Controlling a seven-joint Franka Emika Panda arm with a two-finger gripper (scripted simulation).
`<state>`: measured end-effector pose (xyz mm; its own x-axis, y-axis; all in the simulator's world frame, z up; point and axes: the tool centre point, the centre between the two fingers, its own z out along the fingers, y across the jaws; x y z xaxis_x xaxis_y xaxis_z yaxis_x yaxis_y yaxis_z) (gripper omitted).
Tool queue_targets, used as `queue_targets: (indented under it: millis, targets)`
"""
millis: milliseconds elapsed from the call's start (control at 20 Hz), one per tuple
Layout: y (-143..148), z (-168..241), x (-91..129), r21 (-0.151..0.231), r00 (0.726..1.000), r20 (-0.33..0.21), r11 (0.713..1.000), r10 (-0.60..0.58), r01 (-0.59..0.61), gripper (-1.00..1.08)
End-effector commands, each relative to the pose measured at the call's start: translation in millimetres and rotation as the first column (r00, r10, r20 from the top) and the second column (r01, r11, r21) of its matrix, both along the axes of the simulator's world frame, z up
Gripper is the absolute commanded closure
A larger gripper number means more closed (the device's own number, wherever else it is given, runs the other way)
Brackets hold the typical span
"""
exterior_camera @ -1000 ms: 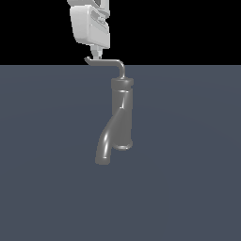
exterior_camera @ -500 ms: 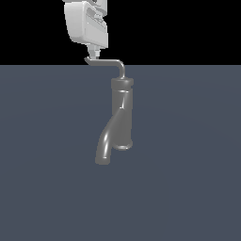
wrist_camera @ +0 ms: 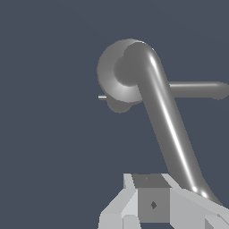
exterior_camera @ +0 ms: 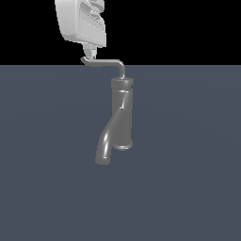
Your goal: Turn on the faucet by rotating a designated handle.
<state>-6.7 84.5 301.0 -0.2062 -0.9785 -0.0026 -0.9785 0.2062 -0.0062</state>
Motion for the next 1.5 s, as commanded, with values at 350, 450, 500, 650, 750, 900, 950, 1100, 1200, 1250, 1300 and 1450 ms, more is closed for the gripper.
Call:
queue_targets:
  millis: [350, 450, 500, 650, 750, 900, 950, 1100, 1200, 1250, 1300, 1450]
  targets:
    - [4, 0, -22, -0.001, 1.0, -0.001, 1.0, 0.0, 0.0, 1.08]
    - [1, 0, -28, -0.001, 1.0, -0.002, 1.0, 0.001, -0.001, 1.08]
    - [0, 0, -31, -0.001, 1.0, -0.002, 1.0, 0.001, -0.001, 1.08]
    - [-5, 0, -40, -0.001, 1.0, -0.002, 1.0, 0.001, -0.001, 1.08]
    - [-7, 0, -47, -0.001, 1.0, -0.003, 1.0, 0.002, -0.002, 1.08]
    - [-12, 0, -56, -0.001, 1.0, -0.004, 1.0, 0.003, -0.003, 1.08]
    - [-13, 0, -59, -0.001, 1.0, -0.004, 1.0, 0.003, -0.003, 1.08]
    - [-18, 0, -68, -0.001, 1.0, -0.004, 1.0, 0.003, -0.003, 1.08]
    - [-20, 0, -75, -0.001, 1.0, -0.005, 1.0, 0.004, -0.004, 1.08]
    - [-22, 0, -78, -0.001, 1.0, -0.005, 1.0, 0.005, -0.005, 1.08]
    - [-23, 0, -81, -0.001, 1.0, -0.005, 1.0, 0.005, -0.005, 1.08]
    - [-28, 0, -91, -0.001, 1.0, -0.006, 1.0, 0.006, -0.006, 1.08]
